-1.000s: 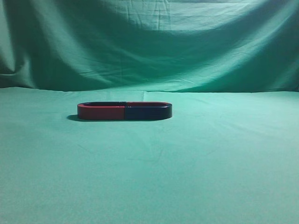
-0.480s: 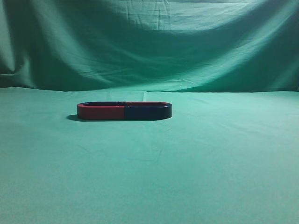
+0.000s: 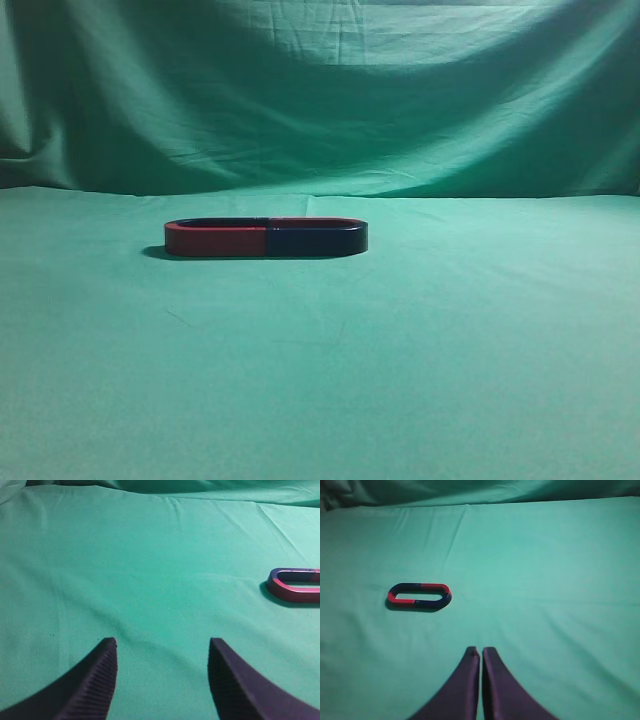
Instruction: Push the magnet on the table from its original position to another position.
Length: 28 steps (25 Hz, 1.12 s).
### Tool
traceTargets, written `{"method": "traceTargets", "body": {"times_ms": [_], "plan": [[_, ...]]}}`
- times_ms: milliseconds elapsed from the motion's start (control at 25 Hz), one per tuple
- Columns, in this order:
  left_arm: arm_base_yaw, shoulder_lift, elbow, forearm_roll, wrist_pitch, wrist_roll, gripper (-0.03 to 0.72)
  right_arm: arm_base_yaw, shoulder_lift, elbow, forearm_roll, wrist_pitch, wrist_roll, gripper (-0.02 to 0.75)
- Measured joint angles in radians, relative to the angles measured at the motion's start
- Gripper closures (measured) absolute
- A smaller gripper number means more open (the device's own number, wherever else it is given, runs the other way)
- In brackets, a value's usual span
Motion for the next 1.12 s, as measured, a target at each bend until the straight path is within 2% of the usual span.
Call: {"method": "traceTargets", "body": {"times_ms": [160,320,600,680,840,1000,1120], "plan": [[0.000,0.000,0.000,0.000,0.000,0.000,0.316,0.000,-0.100,0.034,0.008,0.044,-0.013,0.738],[0.000,0.000,0.000,0.000,0.000,0.000,0.316,0.000,-0.190,0.101,0.009,0.025,-0.082,0.738],[0.000,0.000,0.000,0.000,0.000,0.000,0.316,-0.015,-0.389,0.343,-0.017,-0.269,-0.181,0.738],[0.000,0.000,0.000,0.000,0.000,0.000,0.316,-0.054,-0.447,0.439,-0.028,-0.382,-0.186,0.738],[0.000,0.000,0.000,0.000,0.000,0.000,0.316,-0.192,-0.469,0.639,-0.032,-0.591,-0.186,0.738],[0.000,0.000,0.000,0.000,0.000,0.000,0.316,-0.335,-0.469,0.810,0.014,-0.756,-0.186,0.738],[0.000,0.000,0.000,0.000,0.000,0.000,0.316,-0.405,-0.469,0.911,0.036,-0.848,-0.186,0.738]]}}
